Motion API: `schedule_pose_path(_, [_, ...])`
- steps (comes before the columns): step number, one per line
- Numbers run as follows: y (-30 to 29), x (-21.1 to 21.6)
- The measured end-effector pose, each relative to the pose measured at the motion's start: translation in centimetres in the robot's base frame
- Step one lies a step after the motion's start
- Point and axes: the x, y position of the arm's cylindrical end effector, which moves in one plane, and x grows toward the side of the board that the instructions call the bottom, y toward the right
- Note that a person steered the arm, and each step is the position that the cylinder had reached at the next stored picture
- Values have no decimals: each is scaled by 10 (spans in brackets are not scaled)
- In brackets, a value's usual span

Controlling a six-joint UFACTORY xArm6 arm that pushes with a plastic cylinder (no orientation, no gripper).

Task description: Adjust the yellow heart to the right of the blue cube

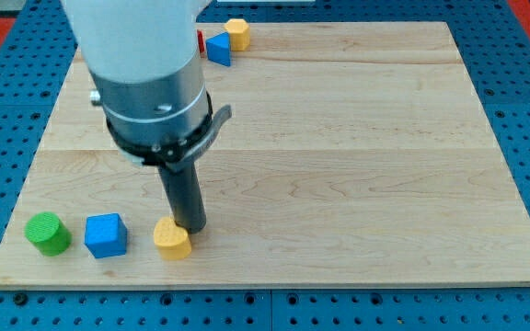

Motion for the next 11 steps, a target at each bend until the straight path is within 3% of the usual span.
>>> schedule_pose_path(1, [1,3])
schedule_pose_path(2, [41,40])
schedule_pose_path(3, [43,62])
schedule_pose_path(6, [-58,47])
schedule_pose_path(11, [-17,39])
